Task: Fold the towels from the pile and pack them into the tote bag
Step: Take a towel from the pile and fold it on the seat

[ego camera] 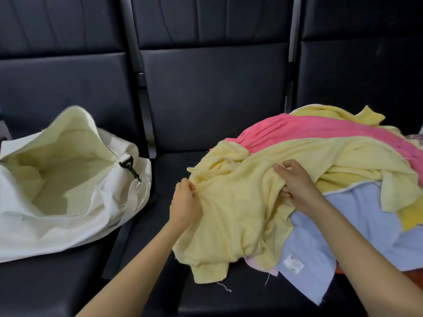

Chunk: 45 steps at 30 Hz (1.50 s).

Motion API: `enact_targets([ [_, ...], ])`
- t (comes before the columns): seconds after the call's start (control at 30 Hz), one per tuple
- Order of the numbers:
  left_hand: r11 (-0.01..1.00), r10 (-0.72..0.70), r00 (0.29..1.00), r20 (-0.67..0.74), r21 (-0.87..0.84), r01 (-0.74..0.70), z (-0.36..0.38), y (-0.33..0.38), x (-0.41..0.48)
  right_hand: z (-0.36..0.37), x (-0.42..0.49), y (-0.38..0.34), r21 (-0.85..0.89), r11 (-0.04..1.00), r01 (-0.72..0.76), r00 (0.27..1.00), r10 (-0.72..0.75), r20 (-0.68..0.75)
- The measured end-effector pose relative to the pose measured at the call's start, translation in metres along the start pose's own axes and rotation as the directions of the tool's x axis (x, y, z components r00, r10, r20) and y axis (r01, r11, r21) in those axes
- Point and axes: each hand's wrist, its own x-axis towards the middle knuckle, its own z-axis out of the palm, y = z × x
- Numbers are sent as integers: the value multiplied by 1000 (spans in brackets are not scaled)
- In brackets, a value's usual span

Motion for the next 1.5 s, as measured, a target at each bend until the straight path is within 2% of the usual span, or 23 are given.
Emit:
enact_targets([
  [0.07,982,169,985,-19,92,-167,-4,3,-20,-10,-16,6,-113,990,-82,989,95,114],
  [0.1,964,258,966,-29,78,-256,-6,6,-31,-13,-24,8,-150,985,-86,986,106,126],
  [0.17,933,359,932,51,-17,-359,-5,18,-56,-12,-41,15,-132,985,-107,988,121,100],
  [0.2,930,367,920,134,-23,-368,-1,22,-68,-9,-49,20,-124,986,-114,990,123,65],
  [0.27,932,321,909,267,83,-353,7,21,-87,1,-66,30,-176,977,-121,992,127,26],
  [0.37,927,292,895,338,130,-352,7,12,-98,15,-90,40,-295,942,-160,971,204,123],
  [0.47,903,276,848,453,180,-390,-1,9,-107,17,-107,41,-368,927,-72,961,163,224],
  [0.53,878,289,869,401,252,-407,-6,11,-113,14,-114,38,-226,971,-72,972,119,202],
  [0.6,915,294,929,225,215,-341,-16,15,-117,7,-115,31,-39,993,-112,984,116,134],
  [0.7,981,169,985,-32,-91,-171,-39,27,-124,-5,-112,14,158,976,-151,986,137,95],
  [0.77,953,84,994,-66,-288,-99,-54,31,-123,-10,-111,1,326,923,-206,977,173,128],
  [0.8,942,87,994,-60,-319,-102,-60,31,-121,-10,-112,-6,374,900,-226,973,186,139],
  [0.87,928,124,991,-52,-349,-134,-71,27,-116,-6,-110,-19,400,879,-258,966,225,128],
  [0.97,918,126,985,-115,-362,-160,-81,16,-103,4,-100,-31,455,836,-306,952,283,121],
  [1.07,945,111,987,-117,-297,-141,-78,7,-91,9,-86,-33,498,828,-257,964,254,75],
  [1.13,977,140,988,-65,-152,-148,-65,0,-88,10,-82,-28,420,887,-191,980,195,34],
  [1.17,983,164,985,-50,-78,-168,-57,-3,-90,10,-83,-23,313,937,-154,988,152,32],
  [1.23,979,202,978,-41,21,-201,-39,-7,-94,12,-89,-10,-76,997,-28,994,36,104],
  [1.27,981,193,981,-7,35,-193,-32,-8,-95,13,-93,-3,-307,949,75,981,-15,194],
  [1.33,991,127,983,134,12,-130,-21,-7,-96,15,-97,15,-629,720,292,920,-31,391],
  [1.4,989,101,961,257,77,-125,-20,-7,-92,18,-97,33,-754,489,439,868,-15,496],
  [1.43,978,99,947,305,147,-150,-22,-7,-87,19,-93,38,-771,415,483,855,-32,518],
  [1.5,943,91,933,348,270,-192,-29,-9,-77,20,-86,38,-788,381,484,866,-83,492],
])
